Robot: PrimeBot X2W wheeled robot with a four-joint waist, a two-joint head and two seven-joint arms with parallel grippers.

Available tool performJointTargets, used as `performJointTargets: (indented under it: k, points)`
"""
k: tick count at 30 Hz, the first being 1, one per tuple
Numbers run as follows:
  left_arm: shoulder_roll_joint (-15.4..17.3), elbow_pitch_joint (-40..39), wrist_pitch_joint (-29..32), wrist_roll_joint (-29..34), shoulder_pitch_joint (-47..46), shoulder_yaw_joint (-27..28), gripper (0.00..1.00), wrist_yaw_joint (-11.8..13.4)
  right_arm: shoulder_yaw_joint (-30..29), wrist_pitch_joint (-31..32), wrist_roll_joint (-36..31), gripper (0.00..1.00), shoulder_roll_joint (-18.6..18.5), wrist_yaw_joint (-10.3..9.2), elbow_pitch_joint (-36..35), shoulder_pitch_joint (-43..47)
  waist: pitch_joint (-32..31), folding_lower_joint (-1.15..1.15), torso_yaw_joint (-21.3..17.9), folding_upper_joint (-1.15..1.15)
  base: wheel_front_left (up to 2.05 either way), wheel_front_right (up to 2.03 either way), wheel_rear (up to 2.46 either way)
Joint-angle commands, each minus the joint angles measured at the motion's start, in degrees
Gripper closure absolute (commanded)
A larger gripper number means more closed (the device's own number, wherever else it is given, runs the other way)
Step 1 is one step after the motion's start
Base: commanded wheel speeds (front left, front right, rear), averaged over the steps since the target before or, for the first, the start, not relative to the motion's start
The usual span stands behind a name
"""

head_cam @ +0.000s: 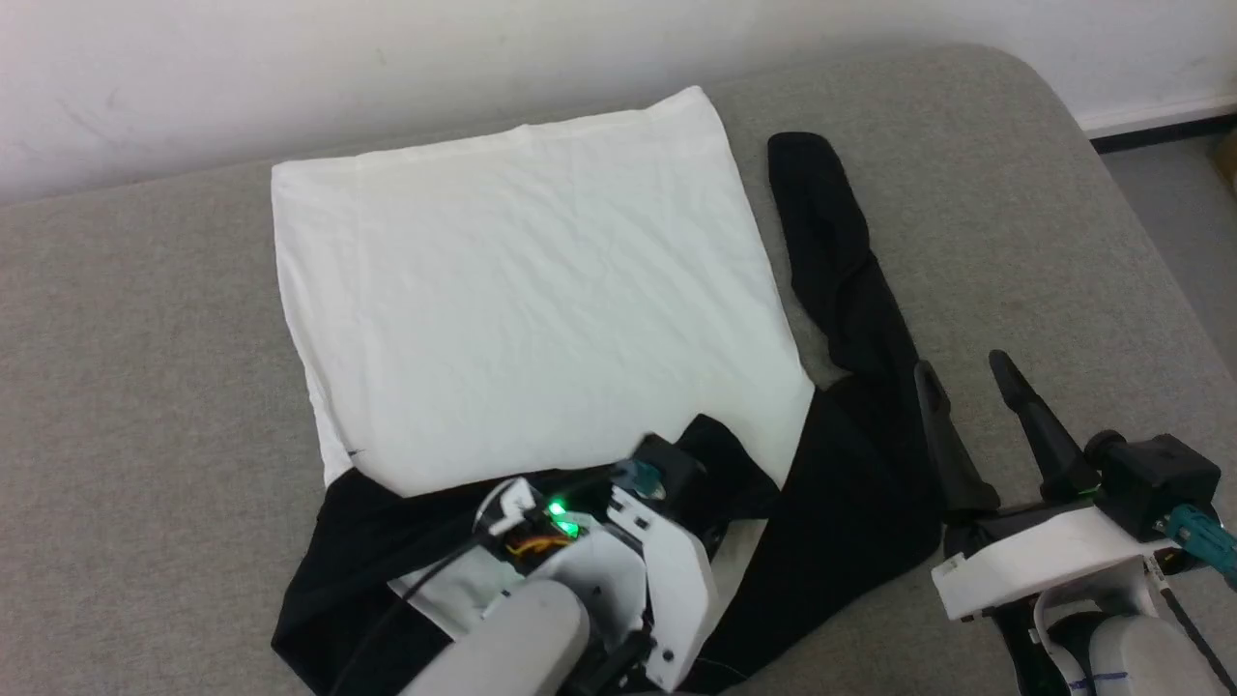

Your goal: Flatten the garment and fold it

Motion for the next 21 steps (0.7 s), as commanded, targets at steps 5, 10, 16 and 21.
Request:
performJointTargets:
  k: [5,10,16,21]
  points:
    - [1.05,-3.8,-4.89,-2.45,0.95,5.11,0.0,2.01,-0.62,0.26,-0.05,0.0,0.17,-0.11,-0.17,0.61,-0.87,0.0,1.55,0.0,0.0,0.0,0.0]
    - [5.42,-10.07,-10.33,-3.18,4.03,11.68,0.0,5.97,-1.66,1.12,-1.06,0.0,0.17,-0.11,-0.91,0.31,-1.07,0.0,3.18,0.0,0.0,0.0,0.0]
    - [9.92,-16.19,-23.61,-1.5,8.6,22.26,0.0,13.07,-4.51,2.53,-3.13,0.0,-0.5,-0.11,-0.35,-3.73,0.62,0.0,5.56,0.0,0.0,0.0,0.0]
    - [11.46,-15.95,-37.38,-0.58,10.97,28.07,0.0,14.32,-6.76,6.2,-3.52,0.0,-2.38,-0.11,4.24,-11.32,3.79,0.0,7.68,0.0,0.0,0.0,0.0]
